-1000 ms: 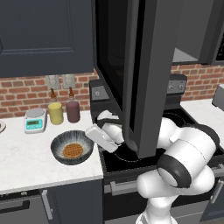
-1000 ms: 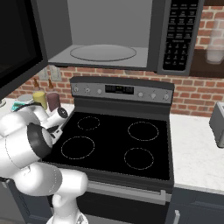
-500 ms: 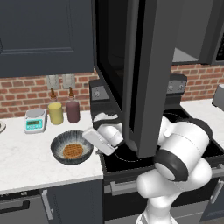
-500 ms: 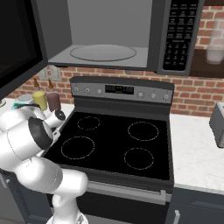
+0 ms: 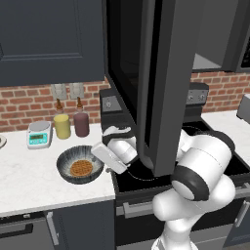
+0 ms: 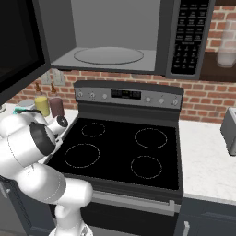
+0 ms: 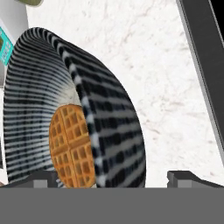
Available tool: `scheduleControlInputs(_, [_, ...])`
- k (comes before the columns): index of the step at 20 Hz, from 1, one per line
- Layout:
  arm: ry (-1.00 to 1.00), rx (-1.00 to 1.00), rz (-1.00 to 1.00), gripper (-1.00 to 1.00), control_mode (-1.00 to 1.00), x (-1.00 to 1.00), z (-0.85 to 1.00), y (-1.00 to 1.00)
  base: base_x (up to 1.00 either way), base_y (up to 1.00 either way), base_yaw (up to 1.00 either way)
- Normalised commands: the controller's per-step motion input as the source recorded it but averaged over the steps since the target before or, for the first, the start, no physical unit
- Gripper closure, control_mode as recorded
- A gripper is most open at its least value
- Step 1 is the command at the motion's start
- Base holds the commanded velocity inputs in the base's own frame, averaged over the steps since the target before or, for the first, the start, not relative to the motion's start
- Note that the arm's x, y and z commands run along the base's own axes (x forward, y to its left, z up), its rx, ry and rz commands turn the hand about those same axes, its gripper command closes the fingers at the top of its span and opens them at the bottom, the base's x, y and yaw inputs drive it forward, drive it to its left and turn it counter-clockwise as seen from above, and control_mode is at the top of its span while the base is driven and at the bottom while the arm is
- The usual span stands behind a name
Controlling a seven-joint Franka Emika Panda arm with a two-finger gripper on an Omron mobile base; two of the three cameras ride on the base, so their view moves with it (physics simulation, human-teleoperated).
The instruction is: Open the microwave, place the bowl with waffle inside the microwave, then close the microwave door and turn it on.
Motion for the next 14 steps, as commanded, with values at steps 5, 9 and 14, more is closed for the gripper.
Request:
scheduleControlInputs(5, [0.00,0.00,0.00,1.00,-1.00,0.00,0.00,0.00,0.00,0.00,0.00])
scheduleControlInputs(9, [0.00,0.00,0.00,1.00,-1.00,0.00,0.00,0.00,0.00,0.00,0.00])
scheduleControlInputs(14, [0.00,0.00,0.00,1.00,-1.00,0.00,0.00,0.00,0.00,0.00,0.00])
